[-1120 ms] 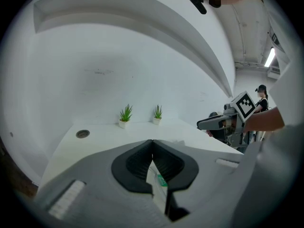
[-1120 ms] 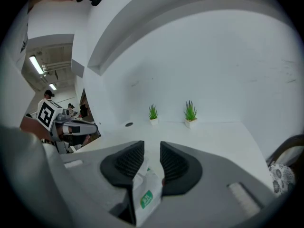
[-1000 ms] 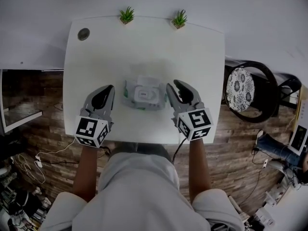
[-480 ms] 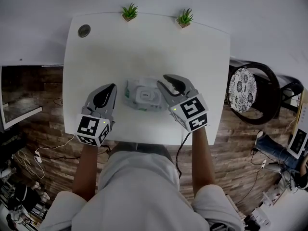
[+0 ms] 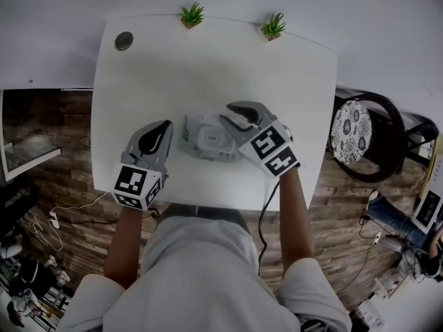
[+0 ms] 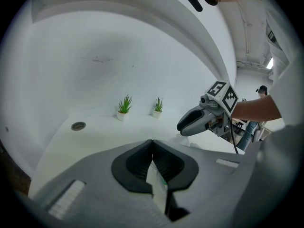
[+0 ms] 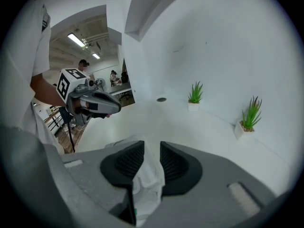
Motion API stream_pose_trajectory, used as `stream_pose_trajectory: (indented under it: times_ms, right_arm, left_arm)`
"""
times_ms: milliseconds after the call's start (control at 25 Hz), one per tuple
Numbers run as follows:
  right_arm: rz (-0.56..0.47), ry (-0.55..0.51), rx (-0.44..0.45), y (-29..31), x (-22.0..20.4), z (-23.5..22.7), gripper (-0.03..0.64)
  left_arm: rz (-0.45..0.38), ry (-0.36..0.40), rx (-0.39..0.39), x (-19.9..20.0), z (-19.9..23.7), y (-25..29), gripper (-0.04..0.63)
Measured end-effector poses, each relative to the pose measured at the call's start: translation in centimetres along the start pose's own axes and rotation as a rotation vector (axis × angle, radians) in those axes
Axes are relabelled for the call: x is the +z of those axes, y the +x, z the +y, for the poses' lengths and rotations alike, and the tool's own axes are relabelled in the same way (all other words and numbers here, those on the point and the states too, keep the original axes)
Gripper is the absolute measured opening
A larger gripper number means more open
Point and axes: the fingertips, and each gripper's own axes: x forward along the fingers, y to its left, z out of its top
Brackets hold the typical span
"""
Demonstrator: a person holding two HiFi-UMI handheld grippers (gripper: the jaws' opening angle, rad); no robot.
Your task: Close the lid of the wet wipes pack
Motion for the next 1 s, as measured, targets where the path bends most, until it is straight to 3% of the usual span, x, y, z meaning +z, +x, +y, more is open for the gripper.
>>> stream_pose_trajectory:
  times_ms: [360, 1000]
  right_arm:
    - [0.068, -0.022, 0.053, 0.9, -1.1, 1.2, 0.11]
    - [0.022, -0.016, 0.094, -1.1, -1.3, 5.7, 0.109]
  left_arm:
    - [0.006, -0.007, -0.002, -0.6, -0.1, -0.5, 0.008]
    - [-0.015, 0.01, -0.032, -0.8, -1.7, -2.5, 0.008]
